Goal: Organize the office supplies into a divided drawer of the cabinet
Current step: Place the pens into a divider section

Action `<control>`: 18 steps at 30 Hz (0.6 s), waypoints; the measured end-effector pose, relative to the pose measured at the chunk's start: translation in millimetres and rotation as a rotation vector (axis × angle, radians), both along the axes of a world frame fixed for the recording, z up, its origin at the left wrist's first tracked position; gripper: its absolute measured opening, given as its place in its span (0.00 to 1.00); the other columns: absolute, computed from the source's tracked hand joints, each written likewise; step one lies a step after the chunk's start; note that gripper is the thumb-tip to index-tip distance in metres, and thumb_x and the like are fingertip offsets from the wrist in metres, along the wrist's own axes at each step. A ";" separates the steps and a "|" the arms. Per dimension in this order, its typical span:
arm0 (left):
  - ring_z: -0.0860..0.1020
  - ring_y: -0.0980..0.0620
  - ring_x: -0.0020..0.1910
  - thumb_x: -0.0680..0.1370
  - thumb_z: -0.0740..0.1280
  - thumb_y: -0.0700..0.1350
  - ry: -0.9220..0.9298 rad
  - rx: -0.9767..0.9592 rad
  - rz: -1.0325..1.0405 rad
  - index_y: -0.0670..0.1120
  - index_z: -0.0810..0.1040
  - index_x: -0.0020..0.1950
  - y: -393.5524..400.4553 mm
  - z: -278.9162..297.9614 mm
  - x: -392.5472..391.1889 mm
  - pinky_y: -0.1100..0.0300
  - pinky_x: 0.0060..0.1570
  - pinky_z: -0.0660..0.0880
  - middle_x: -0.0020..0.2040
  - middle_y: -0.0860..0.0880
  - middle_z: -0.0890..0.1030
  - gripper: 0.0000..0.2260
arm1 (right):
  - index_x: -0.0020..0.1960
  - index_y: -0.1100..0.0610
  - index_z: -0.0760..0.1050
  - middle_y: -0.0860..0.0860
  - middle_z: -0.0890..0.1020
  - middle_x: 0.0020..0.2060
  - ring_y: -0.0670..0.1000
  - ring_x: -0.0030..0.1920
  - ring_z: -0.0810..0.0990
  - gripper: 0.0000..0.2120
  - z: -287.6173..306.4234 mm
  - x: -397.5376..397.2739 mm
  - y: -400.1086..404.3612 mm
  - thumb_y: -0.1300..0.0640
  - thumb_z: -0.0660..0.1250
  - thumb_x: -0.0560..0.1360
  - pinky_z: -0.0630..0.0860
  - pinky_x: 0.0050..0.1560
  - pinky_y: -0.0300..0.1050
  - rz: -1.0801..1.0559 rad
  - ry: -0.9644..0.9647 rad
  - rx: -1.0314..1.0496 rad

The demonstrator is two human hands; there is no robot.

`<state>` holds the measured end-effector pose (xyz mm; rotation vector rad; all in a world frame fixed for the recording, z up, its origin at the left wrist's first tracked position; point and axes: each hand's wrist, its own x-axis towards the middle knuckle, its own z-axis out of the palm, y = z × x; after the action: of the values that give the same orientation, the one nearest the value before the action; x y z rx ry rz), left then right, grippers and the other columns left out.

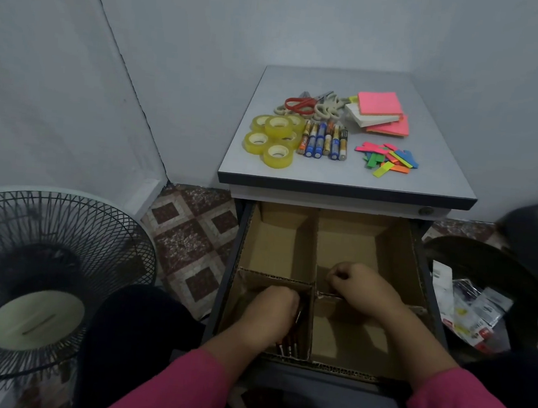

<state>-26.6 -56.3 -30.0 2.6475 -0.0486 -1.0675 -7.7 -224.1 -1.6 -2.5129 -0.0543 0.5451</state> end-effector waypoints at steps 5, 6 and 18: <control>0.79 0.45 0.53 0.78 0.62 0.36 -0.159 -0.064 0.036 0.41 0.81 0.51 12.5 5.5 -10.2 0.56 0.50 0.75 0.53 0.43 0.81 0.08 | 0.54 0.48 0.78 0.46 0.81 0.43 0.47 0.43 0.79 0.10 0.6 -0.4 -1.3 0.49 0.59 0.80 0.78 0.46 0.48 -0.003 -0.003 -0.005; 0.80 0.45 0.52 0.78 0.60 0.36 -0.230 -0.016 0.035 0.40 0.81 0.51 16.7 5.8 -14.1 0.57 0.48 0.75 0.52 0.43 0.82 0.09 | 0.55 0.48 0.78 0.46 0.81 0.43 0.47 0.43 0.79 0.10 1.0 -0.8 -0.6 0.49 0.59 0.80 0.78 0.46 0.48 -0.001 -0.001 -0.007; 0.79 0.44 0.55 0.77 0.67 0.39 -0.033 -0.096 -0.057 0.37 0.80 0.55 18.0 7.8 -29.1 0.59 0.46 0.73 0.54 0.41 0.82 0.10 | 0.57 0.47 0.77 0.46 0.81 0.45 0.46 0.44 0.79 0.11 -0.4 -0.2 -0.7 0.47 0.59 0.80 0.78 0.48 0.48 -0.007 0.002 -0.029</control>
<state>-55.7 -38.3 -22.2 2.5913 -0.1788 -1.0126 -7.9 -224.8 -2.0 -2.5399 -0.0375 0.5491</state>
